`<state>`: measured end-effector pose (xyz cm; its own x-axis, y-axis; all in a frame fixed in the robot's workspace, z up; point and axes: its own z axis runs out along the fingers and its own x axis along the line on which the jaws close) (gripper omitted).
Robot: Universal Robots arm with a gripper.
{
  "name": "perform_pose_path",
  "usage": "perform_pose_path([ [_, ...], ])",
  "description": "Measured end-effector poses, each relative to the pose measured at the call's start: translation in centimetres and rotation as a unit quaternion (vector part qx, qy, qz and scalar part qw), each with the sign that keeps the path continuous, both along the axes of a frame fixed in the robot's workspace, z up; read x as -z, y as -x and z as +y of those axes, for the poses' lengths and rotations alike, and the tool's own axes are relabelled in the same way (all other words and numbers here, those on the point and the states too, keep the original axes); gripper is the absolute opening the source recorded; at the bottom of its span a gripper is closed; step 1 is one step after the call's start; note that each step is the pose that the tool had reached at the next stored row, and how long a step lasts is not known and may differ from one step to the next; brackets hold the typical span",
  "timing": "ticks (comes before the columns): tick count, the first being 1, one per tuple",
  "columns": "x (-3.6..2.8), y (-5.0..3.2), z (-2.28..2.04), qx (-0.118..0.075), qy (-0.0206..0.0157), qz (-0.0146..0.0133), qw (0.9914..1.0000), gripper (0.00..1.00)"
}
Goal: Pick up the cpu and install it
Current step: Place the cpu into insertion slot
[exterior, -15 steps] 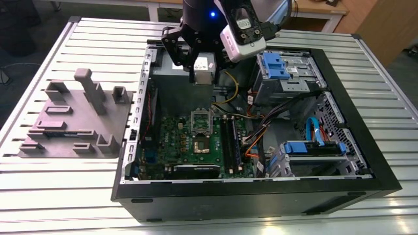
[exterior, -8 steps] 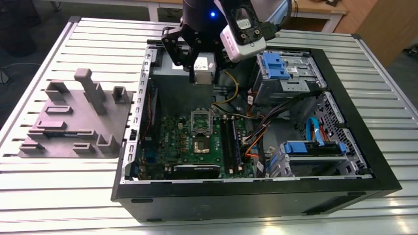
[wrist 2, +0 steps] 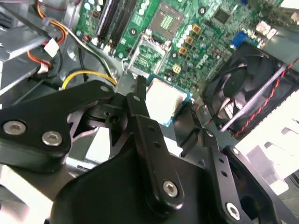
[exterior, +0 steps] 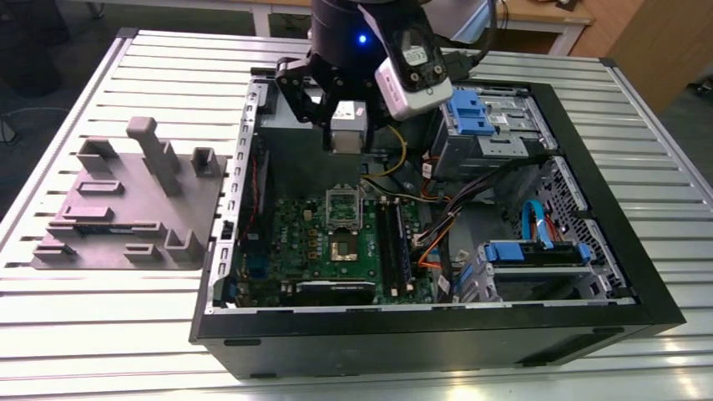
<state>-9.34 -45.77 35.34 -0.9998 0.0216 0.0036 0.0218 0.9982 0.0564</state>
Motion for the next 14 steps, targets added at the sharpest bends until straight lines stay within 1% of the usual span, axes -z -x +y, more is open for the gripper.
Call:
perform_pose_path([
  [3, 0.53, 0.00, -0.15, 0.000, 0.0002, 0.0001, 1.00000, 0.47],
  [5, 0.89, 0.00, -0.15, -0.015, 0.0002, 0.0001, 0.99988, 0.47],
  [7, 1.25, 0.00, -0.16, -0.031, 0.0001, 0.0000, 0.99953, 0.47],
  [10, 1.80, 0.00, -0.25, -0.032, 0.0002, 0.0001, 0.99949, 0.47],
  [12, 2.15, 0.00, -0.60, -0.031, 0.0003, -0.0001, 0.99952, 0.47],
  [14, 2.54, 0.01, -0.86, -0.027, 0.0001, -0.0010, 0.99964, 0.47],
])
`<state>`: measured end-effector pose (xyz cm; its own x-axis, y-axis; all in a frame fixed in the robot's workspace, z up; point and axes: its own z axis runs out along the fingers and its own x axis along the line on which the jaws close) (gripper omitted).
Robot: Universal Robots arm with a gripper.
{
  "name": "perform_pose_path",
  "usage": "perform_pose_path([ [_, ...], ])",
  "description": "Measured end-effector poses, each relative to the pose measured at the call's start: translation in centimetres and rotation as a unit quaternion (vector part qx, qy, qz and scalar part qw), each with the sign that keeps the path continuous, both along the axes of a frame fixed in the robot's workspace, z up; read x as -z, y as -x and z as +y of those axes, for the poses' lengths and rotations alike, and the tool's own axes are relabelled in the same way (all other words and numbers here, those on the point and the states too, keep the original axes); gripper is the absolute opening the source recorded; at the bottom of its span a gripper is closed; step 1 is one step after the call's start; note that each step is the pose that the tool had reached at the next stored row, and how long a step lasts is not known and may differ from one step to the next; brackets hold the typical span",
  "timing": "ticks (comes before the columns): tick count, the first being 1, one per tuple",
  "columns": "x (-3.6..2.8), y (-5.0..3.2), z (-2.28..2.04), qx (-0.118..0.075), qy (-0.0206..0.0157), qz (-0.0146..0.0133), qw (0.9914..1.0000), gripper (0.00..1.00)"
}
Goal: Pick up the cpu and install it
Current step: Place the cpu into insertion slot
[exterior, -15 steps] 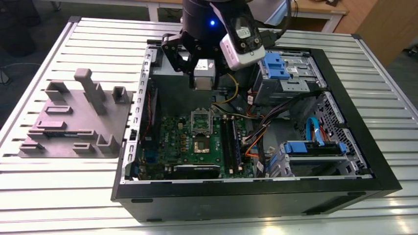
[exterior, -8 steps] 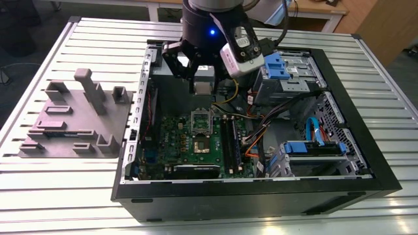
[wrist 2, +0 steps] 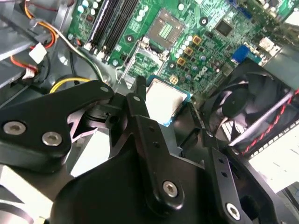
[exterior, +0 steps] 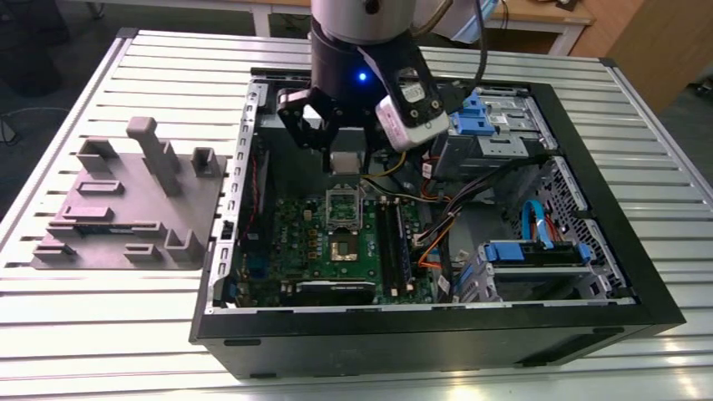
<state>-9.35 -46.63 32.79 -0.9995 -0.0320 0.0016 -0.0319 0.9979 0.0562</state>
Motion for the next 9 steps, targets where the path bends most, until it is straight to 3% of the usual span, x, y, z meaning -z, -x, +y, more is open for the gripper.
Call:
perform_pose_path([
  [9, 1.56, -0.39, -0.32, 0.012, 0.0001, -0.0002, 0.99993, 0.47],
])
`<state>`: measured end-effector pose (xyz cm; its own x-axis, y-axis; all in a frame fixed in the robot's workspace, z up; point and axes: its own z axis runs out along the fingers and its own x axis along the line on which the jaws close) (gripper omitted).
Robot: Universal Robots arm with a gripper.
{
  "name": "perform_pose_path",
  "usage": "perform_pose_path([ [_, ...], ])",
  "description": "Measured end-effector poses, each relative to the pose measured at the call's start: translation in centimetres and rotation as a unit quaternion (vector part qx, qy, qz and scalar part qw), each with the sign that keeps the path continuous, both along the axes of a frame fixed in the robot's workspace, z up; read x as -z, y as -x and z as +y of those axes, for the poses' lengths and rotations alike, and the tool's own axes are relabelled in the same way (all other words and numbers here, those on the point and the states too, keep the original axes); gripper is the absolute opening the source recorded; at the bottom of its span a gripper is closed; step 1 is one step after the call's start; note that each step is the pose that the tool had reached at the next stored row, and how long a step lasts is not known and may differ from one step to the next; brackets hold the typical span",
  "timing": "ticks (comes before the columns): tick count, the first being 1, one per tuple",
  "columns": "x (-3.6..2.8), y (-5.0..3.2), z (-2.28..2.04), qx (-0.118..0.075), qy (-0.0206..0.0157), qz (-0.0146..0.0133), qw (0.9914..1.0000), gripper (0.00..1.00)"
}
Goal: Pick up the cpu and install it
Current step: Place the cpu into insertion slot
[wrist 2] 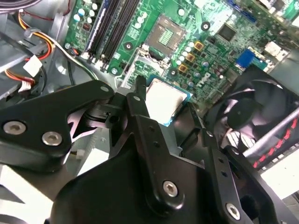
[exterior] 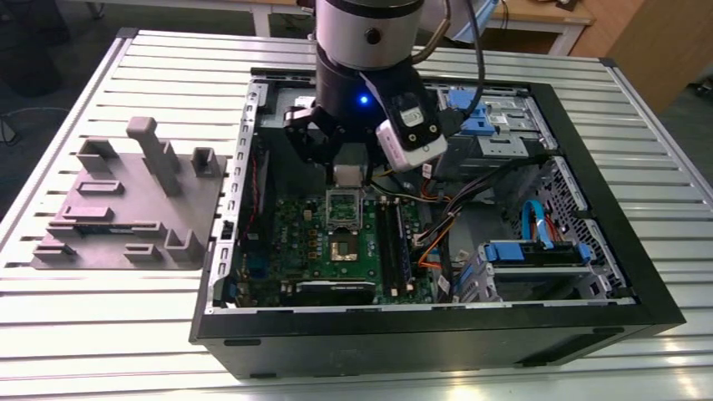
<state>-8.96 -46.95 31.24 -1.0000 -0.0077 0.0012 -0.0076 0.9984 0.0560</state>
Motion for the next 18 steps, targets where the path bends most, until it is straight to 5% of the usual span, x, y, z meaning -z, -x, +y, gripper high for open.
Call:
perform_pose_path([
  [5, 0.10, -0.02, -0.03, 0.002, 0.0005, 0.0000, 1.00000, 0.47],
  [10, 0.37, -0.02, -0.71, 0.003, 0.0017, -0.0002, 0.99999, 0.47],
  [18, 1.82, -0.91, -0.77, 0.014, 0.0016, -0.0003, 0.99990, 0.47],
])
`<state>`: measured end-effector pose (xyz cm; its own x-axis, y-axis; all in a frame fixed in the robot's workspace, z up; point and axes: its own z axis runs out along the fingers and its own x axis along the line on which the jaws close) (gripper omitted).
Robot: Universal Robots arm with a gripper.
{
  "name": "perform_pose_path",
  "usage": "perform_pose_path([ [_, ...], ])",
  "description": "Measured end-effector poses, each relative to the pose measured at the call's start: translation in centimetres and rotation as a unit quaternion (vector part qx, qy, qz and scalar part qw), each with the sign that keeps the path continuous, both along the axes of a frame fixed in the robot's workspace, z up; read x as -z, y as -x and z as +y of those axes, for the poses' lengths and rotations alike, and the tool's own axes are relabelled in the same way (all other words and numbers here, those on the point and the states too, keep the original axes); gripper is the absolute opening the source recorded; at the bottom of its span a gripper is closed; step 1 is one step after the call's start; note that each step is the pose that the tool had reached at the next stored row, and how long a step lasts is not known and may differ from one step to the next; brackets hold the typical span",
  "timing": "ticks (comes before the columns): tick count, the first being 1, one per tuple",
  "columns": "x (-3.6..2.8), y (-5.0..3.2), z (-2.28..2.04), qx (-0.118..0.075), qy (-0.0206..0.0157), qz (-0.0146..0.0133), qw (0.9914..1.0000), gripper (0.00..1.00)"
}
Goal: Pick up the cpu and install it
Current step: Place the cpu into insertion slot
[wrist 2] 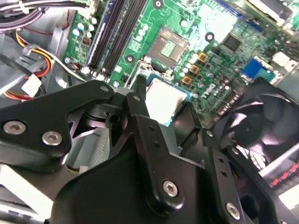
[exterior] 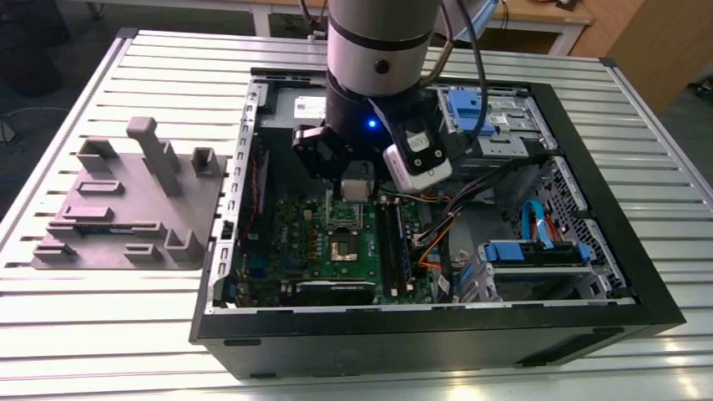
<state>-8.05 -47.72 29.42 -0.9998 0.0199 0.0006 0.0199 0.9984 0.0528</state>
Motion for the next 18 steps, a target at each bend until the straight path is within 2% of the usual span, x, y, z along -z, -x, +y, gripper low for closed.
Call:
perform_pose_path([
  [3, 0.54, -0.23, -0.03, 0.003, 0.0000, 0.0000, 1.00000, 0.47],
  [5, 0.76, -0.24, -0.34, 0.003, 0.0002, 0.0000, 1.00000, 0.47],
  [7, 0.88, -0.24, -0.69, 0.003, 0.0021, 0.0000, 0.99999, 0.47],
  [11, 1.05, -0.24, -0.82, 0.003, 0.0154, 0.0000, 0.99988, 0.47],
  [18, 2.30, -0.22, -0.82, 0.001, 0.0161, -0.0001, 0.99987, 0.47],
])
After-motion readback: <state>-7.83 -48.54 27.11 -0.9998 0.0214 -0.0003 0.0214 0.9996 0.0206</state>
